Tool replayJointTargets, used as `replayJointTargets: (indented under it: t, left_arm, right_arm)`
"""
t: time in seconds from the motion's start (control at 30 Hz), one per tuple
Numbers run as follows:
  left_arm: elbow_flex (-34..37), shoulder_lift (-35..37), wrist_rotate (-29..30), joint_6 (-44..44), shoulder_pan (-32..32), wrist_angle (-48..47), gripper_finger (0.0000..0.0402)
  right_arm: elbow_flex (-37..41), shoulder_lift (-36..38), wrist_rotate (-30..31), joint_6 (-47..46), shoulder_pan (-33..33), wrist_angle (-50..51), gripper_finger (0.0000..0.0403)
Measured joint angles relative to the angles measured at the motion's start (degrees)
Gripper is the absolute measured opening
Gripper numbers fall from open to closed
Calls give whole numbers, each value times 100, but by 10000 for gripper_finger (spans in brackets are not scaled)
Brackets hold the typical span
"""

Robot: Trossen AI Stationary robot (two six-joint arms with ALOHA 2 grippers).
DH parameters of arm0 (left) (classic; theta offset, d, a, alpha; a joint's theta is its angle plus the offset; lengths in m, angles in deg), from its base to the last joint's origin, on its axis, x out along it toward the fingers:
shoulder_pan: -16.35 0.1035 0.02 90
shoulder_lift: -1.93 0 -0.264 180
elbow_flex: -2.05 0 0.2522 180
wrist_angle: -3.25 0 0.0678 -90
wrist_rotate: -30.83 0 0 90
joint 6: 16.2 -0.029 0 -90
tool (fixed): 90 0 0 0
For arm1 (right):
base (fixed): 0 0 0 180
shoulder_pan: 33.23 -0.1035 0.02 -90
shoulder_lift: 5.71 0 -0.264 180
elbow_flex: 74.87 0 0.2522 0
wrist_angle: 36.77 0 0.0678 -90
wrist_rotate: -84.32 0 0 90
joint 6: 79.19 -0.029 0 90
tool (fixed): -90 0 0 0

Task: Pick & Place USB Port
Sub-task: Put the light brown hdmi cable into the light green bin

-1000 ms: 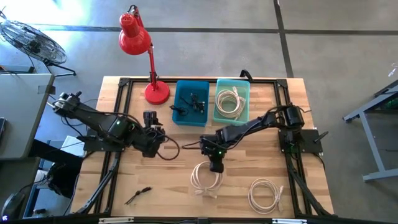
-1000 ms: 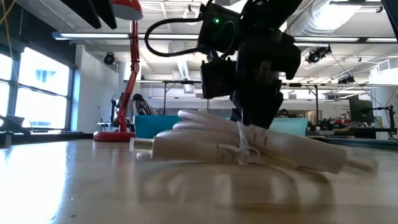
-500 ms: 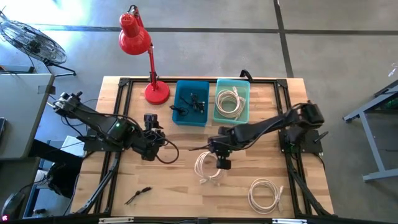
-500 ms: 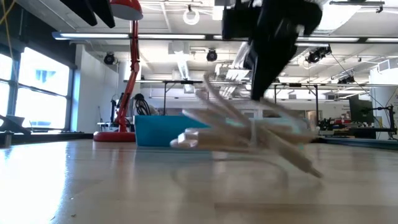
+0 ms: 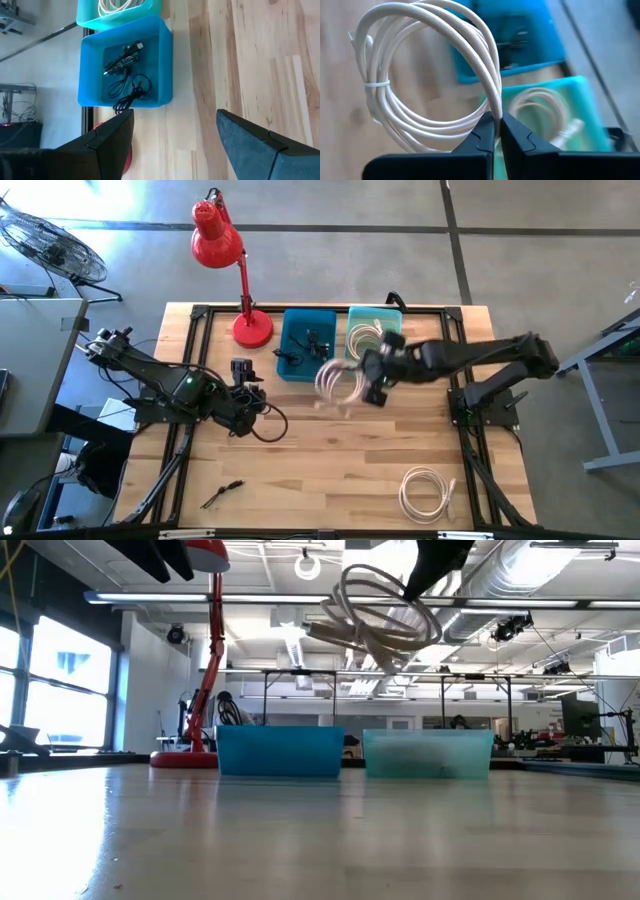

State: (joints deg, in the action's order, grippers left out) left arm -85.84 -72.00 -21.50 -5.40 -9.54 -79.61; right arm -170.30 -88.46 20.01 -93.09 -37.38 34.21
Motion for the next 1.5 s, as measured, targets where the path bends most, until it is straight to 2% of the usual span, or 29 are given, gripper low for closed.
replayJointTargets:
  t: [0.17, 0.4, 0.63, 0.97, 1.23, 1.33, 1.5]
  left_arm:
    - [0, 0, 24, -2, 0, -182, 280]
    - [0, 0, 26, 17, 0, -398, 280]
    - [0, 2, 35, 5, 0, -439, 280]
    - [0, 2, 35, 1, 0, -435, 280]
    - [-2, 2, 33, 1, 0, -433, 280]
    - [-2, 2, 31, -2, 0, -433, 280]
    - [-2, 2, 33, -93, 0, -435, 280]
  right_arm:
    - [0, 224, 71, 251, 944, 108, 3]
    - [0, 144, -77, 406, 2289, 504, 3]
    - [0, -242, -1075, 886, 3154, 422, 3]
    - [0, -1219, -1685, 1150, 3992, 578, 3]
    - [0, -2010, -1876, 1267, 4279, 551, 6]
    - [2, -2154, -1800, 1276, 4285, 478, 31]
    - [2, -2079, -1475, 1293, 4276, 469, 98]
